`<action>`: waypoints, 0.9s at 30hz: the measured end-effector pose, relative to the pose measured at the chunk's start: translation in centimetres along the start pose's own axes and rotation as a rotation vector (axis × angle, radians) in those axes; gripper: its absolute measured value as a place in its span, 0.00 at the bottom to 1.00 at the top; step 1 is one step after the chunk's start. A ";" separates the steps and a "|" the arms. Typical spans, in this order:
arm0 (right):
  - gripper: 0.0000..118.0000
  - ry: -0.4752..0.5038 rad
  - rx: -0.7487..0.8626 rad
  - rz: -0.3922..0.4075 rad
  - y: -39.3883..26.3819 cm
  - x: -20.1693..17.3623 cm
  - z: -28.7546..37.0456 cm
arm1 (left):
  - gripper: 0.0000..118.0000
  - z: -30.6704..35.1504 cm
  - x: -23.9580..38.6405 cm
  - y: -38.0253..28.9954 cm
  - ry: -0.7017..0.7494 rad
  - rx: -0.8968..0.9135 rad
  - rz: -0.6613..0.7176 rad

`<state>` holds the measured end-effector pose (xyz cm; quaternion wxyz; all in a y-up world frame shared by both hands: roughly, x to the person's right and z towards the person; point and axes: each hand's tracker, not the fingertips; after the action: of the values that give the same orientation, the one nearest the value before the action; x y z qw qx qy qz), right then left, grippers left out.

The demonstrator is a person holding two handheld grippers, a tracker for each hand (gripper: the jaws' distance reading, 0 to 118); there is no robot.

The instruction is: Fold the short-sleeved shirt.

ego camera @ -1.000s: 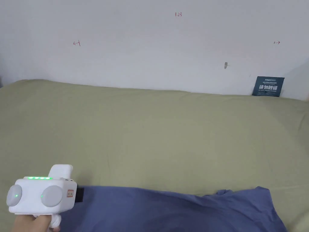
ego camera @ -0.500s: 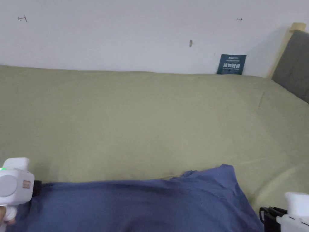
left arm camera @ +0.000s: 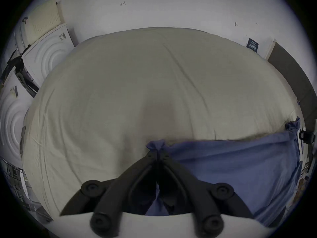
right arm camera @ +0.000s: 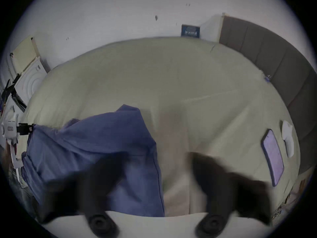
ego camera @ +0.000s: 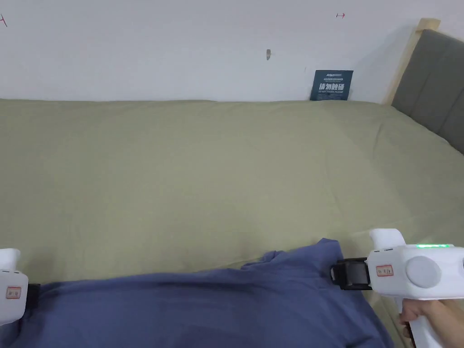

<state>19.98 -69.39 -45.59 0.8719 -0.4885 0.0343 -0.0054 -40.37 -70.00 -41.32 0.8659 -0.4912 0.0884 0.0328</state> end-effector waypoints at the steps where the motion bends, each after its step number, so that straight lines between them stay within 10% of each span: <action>1: 0.96 -0.026 -0.015 0.008 -0.2 -0.1 -0.4 | 0.01 0.0 0.0 0.0 -0.001 0.000 0.001; 9: 0.65 -0.052 -0.028 0.017 -1.3 -0.6 -1.7 | 0.01 -0.1 0.1 0.0 -0.002 0.007 -0.002; 12: 0.01 -0.001 0.039 -0.020 -1.1 -0.6 1.1 | 0.01 0.9 -0.1 -0.1 -0.016 0.009 -0.021; 27: 0.01 0.103 0.248 -0.011 -5.2 0.5 16.7 | 0.01 15.0 -4.8 -6.1 -0.113 0.179 0.004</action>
<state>21.65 -57.92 -32.53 0.9227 -0.3760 0.0756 -0.0396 -42.36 -60.11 -27.75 0.9099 -0.4091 0.0429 0.0543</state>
